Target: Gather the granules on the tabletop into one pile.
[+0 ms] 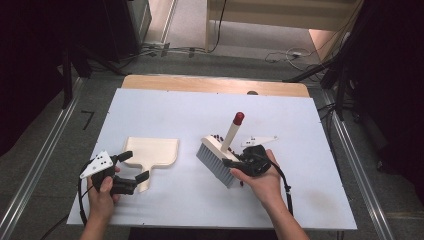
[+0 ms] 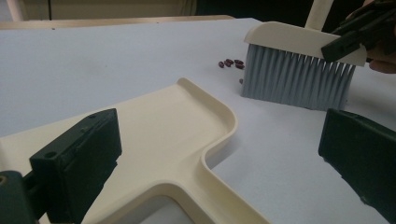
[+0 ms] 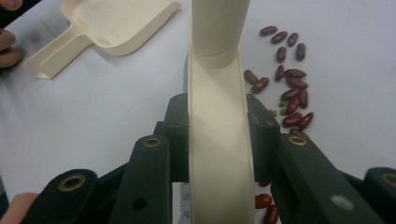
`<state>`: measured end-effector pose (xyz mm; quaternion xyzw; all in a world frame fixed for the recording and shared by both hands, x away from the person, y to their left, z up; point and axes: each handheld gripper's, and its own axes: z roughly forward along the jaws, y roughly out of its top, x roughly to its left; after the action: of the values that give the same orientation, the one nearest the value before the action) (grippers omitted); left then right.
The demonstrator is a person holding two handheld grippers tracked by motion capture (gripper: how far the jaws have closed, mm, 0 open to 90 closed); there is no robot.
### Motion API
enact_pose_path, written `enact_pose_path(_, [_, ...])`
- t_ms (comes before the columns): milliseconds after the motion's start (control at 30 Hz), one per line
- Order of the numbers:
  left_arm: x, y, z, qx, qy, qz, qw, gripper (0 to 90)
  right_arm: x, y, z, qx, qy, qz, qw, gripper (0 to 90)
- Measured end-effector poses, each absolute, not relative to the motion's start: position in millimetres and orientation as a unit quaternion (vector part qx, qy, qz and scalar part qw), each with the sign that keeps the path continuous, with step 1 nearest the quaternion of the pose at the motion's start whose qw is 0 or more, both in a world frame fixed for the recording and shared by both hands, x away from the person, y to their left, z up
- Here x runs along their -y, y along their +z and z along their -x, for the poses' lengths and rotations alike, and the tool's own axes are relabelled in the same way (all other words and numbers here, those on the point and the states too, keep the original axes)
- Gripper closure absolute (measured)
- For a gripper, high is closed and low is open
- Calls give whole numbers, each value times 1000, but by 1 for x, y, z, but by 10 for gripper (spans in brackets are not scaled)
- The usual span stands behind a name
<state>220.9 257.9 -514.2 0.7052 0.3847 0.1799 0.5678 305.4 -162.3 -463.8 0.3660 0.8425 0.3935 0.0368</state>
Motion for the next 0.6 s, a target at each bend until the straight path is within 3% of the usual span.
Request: enact_pose_path(600, [-258,-514,-221,-384,178,-704,570,0,179,-461,-326,-832,381,-398,63,659])
